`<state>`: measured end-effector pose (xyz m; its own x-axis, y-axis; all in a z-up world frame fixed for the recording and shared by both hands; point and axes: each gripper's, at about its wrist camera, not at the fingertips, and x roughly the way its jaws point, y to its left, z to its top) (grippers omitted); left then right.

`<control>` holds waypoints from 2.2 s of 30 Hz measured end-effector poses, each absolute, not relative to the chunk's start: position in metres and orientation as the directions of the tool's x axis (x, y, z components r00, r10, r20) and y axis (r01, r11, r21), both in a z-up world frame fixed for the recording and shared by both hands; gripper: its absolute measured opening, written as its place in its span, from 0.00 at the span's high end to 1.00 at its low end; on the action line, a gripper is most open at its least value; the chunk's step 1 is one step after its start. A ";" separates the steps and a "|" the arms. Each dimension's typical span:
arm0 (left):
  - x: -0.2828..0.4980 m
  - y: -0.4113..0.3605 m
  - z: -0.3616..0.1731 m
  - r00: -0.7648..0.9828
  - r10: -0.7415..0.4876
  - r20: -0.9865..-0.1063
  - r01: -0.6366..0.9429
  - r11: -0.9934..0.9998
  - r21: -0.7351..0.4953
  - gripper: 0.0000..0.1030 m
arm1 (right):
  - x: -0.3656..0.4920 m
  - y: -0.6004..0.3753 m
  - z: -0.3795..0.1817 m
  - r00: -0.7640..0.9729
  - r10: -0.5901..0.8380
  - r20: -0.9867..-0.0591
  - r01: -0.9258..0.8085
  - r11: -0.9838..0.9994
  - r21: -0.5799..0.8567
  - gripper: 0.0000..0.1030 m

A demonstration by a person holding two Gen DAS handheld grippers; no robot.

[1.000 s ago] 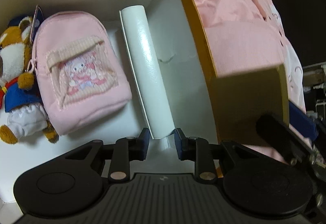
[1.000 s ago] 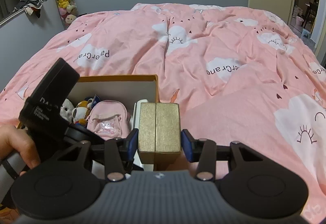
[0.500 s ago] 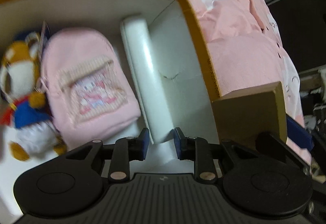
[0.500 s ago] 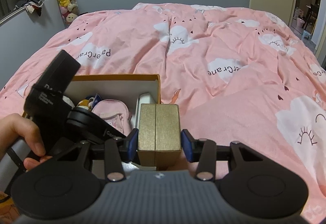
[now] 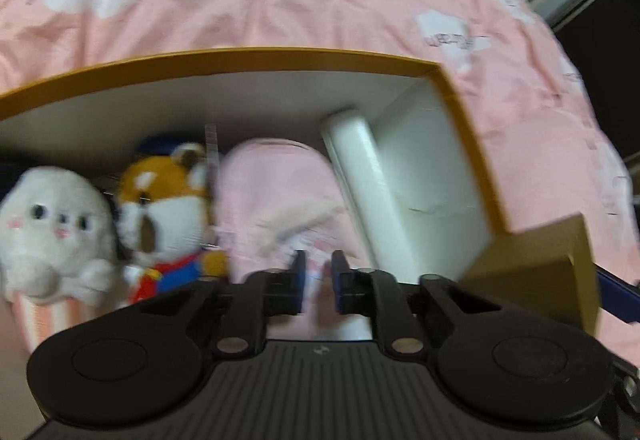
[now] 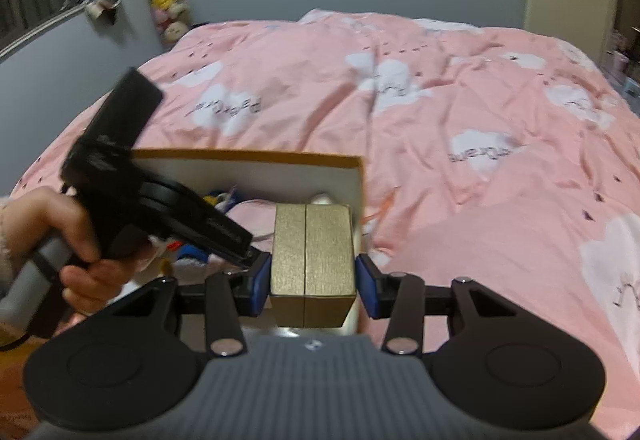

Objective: Organize objects
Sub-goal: 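Lower the white box into the shoebox and open the left tool, then lower the gold box into the shoebox corner and open the right tool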

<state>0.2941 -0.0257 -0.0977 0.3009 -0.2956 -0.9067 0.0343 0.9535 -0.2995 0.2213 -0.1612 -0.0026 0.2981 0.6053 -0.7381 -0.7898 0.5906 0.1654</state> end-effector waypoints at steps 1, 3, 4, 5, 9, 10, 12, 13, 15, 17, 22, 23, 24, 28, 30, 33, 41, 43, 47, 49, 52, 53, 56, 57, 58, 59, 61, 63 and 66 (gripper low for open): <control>0.295 -0.024 -0.101 0.301 -0.294 -0.907 0.029 0.954 -0.299 0.96 | 0.220 -0.156 -0.005 0.284 0.601 -0.747 -0.802 0.576 0.158 0.55; 0.294 -0.019 -0.104 0.302 -0.304 -0.904 0.026 0.950 -0.311 0.95 | 0.217 -0.147 -0.009 0.249 0.587 -0.770 -0.829 0.541 0.144 0.55; 0.294 -0.019 -0.105 0.301 -0.301 -0.905 0.030 0.951 -0.307 0.95 | 0.217 -0.145 -0.010 0.236 0.582 -0.779 -0.838 0.527 0.140 0.55; 0.293 -0.016 -0.104 0.303 -0.292 -0.907 0.036 0.955 -0.295 0.95 | 0.218 -0.142 -0.012 0.214 0.574 -0.791 -0.851 0.507 0.137 0.55; 0.289 -0.017 -0.099 0.322 -0.265 -0.909 0.050 0.963 -0.263 0.95 | 0.222 -0.134 -0.016 0.141 0.535 -0.833 -0.905 0.411 0.111 0.55; 0.287 -0.016 -0.097 0.328 -0.265 -0.907 0.052 0.963 -0.263 0.95 | 0.224 -0.131 -0.017 0.123 0.523 -0.844 -0.919 0.381 0.102 0.55; 0.279 -0.015 -0.089 0.340 -0.290 -0.894 0.069 0.956 -0.284 0.95 | 0.227 -0.128 -0.018 0.078 0.494 -0.866 -0.944 0.316 0.095 0.55; 0.275 -0.015 -0.085 0.346 -0.305 -0.887 0.086 0.952 -0.294 0.94 | 0.230 -0.125 -0.020 0.055 0.480 -0.876 -0.954 0.284 0.095 0.55; 0.265 -0.015 -0.077 0.351 -0.348 -0.869 0.123 0.938 -0.325 0.94 | 0.233 -0.119 -0.022 0.006 0.447 -0.895 -0.971 0.216 0.102 0.55; 0.257 -0.014 -0.071 0.351 -0.381 -0.856 0.132 0.925 -0.357 0.93 | 0.234 -0.112 -0.027 -0.034 0.404 -0.914 -0.988 0.126 0.093 0.55; 0.244 -0.004 -0.067 0.347 -0.434 -0.831 0.098 0.898 -0.428 0.93 | 0.230 -0.095 -0.034 -0.115 0.307 -0.945 -0.992 -0.092 0.091 0.55; 0.244 -0.004 -0.068 0.346 -0.437 -0.830 0.092 0.896 -0.434 0.93 | 0.229 -0.091 -0.035 -0.135 0.288 -0.948 -0.985 -0.139 0.099 0.55; 0.242 -0.004 -0.068 0.346 -0.442 -0.828 0.091 0.894 -0.439 0.93 | 0.228 -0.086 -0.036 -0.150 0.267 -0.952 -0.978 -0.180 0.104 0.55; 0.241 -0.003 -0.073 0.334 -0.456 -0.825 0.074 0.885 -0.460 0.93 | 0.227 -0.068 -0.040 -0.200 0.171 -0.965 -0.941 -0.307 0.141 0.55; 0.239 -0.002 -0.075 0.326 -0.463 -0.824 0.065 0.881 -0.469 0.93 | 0.226 -0.062 -0.042 -0.212 0.123 -0.969 -0.917 -0.369 0.154 0.55; 0.237 -0.002 -0.077 0.325 -0.469 -0.822 0.058 0.877 -0.477 0.93 | 0.223 -0.057 -0.043 -0.227 0.064 -0.972 -0.879 -0.444 0.176 0.55; 0.232 -0.002 -0.080 0.315 -0.442 -0.840 0.047 0.891 -0.452 0.93 | 0.224 -0.043 -0.058 -0.231 -0.099 -0.968 -0.797 -0.551 0.247 0.55; 0.232 0.000 -0.082 0.311 -0.437 -0.844 0.036 0.893 -0.449 0.93 | 0.222 -0.042 -0.059 -0.226 -0.132 -0.965 -0.769 -0.584 0.260 0.55; 0.231 0.005 -0.086 0.305 -0.426 -0.852 0.011 0.896 -0.443 0.93 | 0.222 -0.036 -0.065 -0.223 -0.196 -0.955 -0.730 -0.616 0.296 0.54; 0.229 0.008 -0.086 0.304 -0.428 -0.851 0.008 0.895 -0.447 0.93 | 0.222 -0.033 -0.067 -0.222 -0.207 -0.953 -0.725 -0.618 0.304 0.53; 0.227 0.009 -0.084 0.305 -0.429 -0.851 0.009 0.894 -0.447 0.93 | 0.222 -0.031 -0.070 -0.214 -0.224 -0.951 -0.719 -0.623 0.308 0.52; 0.226 0.010 -0.083 0.306 -0.428 -0.850 0.011 0.895 -0.446 0.93 | 0.222 -0.031 -0.071 -0.203 -0.226 -0.953 -0.719 -0.626 0.302 0.52; 0.225 0.012 -0.083 0.307 -0.424 -0.852 0.013 0.897 -0.442 0.93 | 0.223 -0.033 -0.073 -0.169 -0.237 -0.957 -0.719 -0.634 0.284 0.53; 0.224 0.012 -0.083 0.307 -0.423 -0.853 0.013 0.897 -0.441 0.93 | 0.225 -0.034 -0.073 -0.163 -0.240 -0.957 -0.721 -0.633 0.282 0.55; 0.224 0.013 -0.083 0.305 -0.424 -0.852 0.012 0.897 -0.442 0.93 | 0.228 -0.034 -0.073 -0.159 -0.243 -0.957 -0.727 -0.627 0.280 0.55; 0.224 0.013 -0.084 0.304 -0.426 -0.852 0.011 0.896 -0.444 0.93 | 0.230 -0.035 -0.072 -0.157 -0.242 -0.958 -0.731 -0.624 0.277 0.55; 0.223 0.014 -0.084 0.300 -0.425 -0.854 0.010 0.896 -0.443 0.91 | 0.235 -0.035 -0.068 -0.156 -0.229 -0.961 -0.739 -0.618 0.267 0.54; 0.223 0.014 -0.084 0.301 -0.419 -0.857 0.012 0.900 -0.435 0.90 | 0.240 -0.035 -0.063 -0.163 -0.211 -0.964 -0.747 -0.612 0.260 0.54; 0.222 0.013 -0.083 0.302 -0.414 -0.859 0.018 0.903 -0.429 0.90 | 0.244 -0.031 -0.056 -0.197 -0.171 -0.965 -0.769 -0.584 0.260 0.70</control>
